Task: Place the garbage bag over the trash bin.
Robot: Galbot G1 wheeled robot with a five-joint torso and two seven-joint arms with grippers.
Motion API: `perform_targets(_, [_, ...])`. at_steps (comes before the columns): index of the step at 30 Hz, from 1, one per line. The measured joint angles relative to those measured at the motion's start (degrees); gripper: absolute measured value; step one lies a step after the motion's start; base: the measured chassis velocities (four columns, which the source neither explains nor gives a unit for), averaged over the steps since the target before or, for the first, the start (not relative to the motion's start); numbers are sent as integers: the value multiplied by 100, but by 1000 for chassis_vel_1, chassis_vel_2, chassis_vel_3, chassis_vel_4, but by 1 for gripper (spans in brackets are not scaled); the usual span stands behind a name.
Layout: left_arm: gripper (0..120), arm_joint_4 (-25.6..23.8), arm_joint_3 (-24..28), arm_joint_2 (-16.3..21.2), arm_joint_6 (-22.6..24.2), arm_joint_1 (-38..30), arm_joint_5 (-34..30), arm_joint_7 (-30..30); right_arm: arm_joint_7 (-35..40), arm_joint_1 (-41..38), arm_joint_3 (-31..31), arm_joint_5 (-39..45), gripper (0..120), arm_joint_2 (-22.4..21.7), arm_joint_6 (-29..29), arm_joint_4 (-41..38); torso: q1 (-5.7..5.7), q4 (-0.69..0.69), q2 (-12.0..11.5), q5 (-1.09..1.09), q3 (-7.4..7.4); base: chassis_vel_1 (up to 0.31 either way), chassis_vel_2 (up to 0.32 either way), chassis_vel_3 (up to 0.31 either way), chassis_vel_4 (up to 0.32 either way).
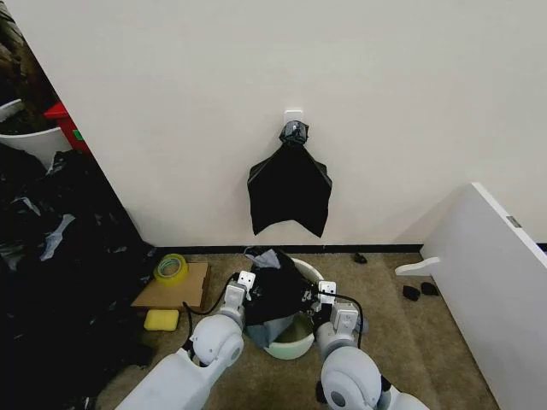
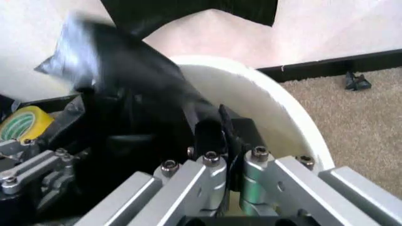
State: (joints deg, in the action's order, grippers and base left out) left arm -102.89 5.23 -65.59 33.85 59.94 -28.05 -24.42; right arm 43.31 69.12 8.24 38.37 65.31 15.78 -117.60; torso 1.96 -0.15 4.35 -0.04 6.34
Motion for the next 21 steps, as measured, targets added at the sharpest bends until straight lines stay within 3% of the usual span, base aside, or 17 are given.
perform_targets(6, [10, -17, -13, -22, 221, 10, -22, -2, -1, 20, 12, -41, 0, -15, 0, 0, 0, 0, 0, 0, 1, 0, 0, 0, 0])
perform_targets(15, [8, -226, -268, 107, 269, 213, -161, -30, -161, 24, 46, -425, 0, -25, -172, 109, 0, -2, 0, -2, 1, 0, 0, 0, 0])
perform_targets(21, [8, -658, -660, 625, -177, 589, 305, 412, -1020, -51, -63, -1686, 0, -124, -1229, 465, 0, 0, 0, 1, 2, 0, 0, 0, 0])
